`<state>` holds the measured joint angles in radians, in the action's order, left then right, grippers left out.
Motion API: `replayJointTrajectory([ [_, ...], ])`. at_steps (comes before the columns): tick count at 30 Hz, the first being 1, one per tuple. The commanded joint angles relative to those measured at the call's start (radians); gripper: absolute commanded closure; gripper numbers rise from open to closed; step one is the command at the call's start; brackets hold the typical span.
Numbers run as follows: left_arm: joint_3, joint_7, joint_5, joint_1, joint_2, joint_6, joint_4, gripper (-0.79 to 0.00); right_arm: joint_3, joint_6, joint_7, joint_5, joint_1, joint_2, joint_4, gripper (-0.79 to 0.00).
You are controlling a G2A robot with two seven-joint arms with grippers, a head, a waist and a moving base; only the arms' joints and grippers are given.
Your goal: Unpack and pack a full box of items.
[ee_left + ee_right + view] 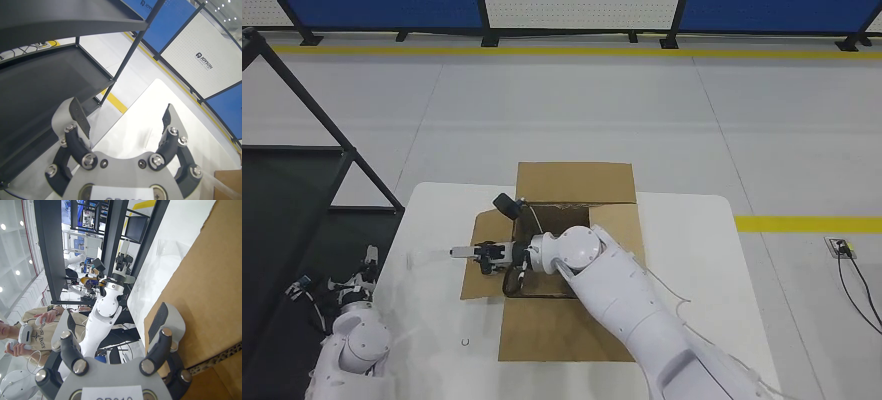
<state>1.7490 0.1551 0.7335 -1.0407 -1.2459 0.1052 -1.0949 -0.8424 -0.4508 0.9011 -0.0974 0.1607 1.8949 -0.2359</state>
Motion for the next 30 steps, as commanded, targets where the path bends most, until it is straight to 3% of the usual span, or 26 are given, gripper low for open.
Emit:
replayJointTrajectory([
  [1, 0.0, 0.002, 0.0, -0.002, 0.0, 0.0, -0.003, -0.785, -0.005, -0.014, 0.004, -0.004, 0.0, -0.001, -0.002, -0.785],
  [12, 0.012, 0.016, -0.019, -0.045, 0.0, -0.017, -0.086, -0.785, -0.05, -0.103, 0.066, -0.046, -0.014, -0.023, -0.024, -0.785],
  [30, 0.051, 0.055, -0.037, -0.202, -0.003, -0.042, -0.41, -0.785, -0.19, -0.214, 0.162, -0.137, -0.016, -0.133, -0.069, -0.785],
])
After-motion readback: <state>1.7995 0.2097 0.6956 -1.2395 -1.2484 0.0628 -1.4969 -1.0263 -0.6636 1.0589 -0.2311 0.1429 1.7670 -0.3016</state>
